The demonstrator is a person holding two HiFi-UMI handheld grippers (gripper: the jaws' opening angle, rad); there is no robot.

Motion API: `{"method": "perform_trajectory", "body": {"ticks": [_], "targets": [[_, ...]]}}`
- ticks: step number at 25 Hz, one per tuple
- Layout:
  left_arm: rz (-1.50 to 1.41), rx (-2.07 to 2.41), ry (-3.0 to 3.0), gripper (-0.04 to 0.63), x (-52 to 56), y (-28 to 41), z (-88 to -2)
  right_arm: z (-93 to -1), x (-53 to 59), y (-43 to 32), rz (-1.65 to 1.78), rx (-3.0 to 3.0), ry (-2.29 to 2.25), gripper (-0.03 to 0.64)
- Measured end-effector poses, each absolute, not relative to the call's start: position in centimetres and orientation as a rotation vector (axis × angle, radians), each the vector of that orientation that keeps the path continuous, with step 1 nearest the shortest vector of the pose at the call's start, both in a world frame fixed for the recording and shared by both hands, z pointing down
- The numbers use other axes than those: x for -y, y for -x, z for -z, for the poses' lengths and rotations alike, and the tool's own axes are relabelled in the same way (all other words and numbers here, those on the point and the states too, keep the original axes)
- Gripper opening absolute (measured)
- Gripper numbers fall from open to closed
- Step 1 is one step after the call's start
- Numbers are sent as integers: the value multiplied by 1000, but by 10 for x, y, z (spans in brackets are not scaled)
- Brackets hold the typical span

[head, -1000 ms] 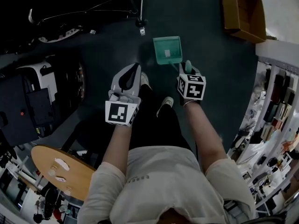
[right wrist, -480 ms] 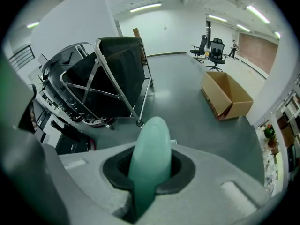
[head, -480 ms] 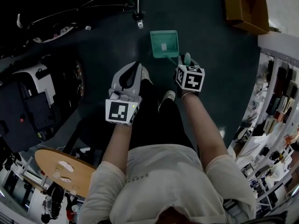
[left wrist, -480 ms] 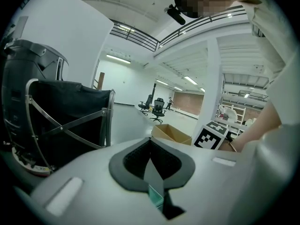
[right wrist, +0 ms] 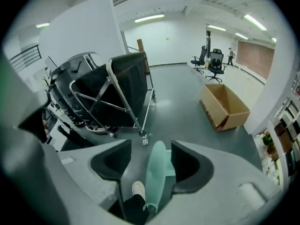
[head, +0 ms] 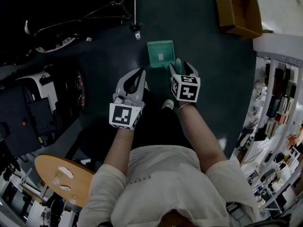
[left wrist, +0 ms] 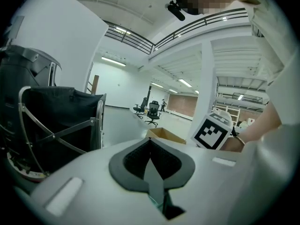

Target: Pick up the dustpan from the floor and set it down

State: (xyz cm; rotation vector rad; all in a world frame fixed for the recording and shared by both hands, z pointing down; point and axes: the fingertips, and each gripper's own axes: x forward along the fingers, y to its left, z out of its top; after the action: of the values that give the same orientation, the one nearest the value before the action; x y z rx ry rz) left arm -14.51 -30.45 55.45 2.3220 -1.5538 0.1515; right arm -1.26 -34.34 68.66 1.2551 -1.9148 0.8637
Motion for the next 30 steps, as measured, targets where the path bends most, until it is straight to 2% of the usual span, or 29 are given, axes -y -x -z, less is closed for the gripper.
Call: {"method": "perform_trajectory", "body": {"ticks": [3, 6, 9, 11, 19, 24, 30], "targets": [[-121, 1581, -2318, 18, 306, 135, -524, -634, 350, 11, -787, 2061, -1292, 245], [-42, 1611, -2320, 18, 298, 126, -496, -584, 346, 7, -646, 2183, -1299, 203], [4, 1646, -2360, 18, 289, 114, -460, -535, 339, -12, -533, 2242, -1351, 98], [20, 1672, -2396, 18, 282, 107, -435, -504, 333, -28, -490, 2275, -1395, -8], [54, 1758, -2488, 18, 239, 74, -372, -414, 284, -56, -291, 2590, -1311, -8], [95, 1692, -2550, 18, 192, 37, -347, -401, 246, -87, -229, 2638, -1292, -8], [71, 1679, -2557, 18, 155, 30, -351, -408, 212, -101, -219, 2618, -1287, -8]]}}
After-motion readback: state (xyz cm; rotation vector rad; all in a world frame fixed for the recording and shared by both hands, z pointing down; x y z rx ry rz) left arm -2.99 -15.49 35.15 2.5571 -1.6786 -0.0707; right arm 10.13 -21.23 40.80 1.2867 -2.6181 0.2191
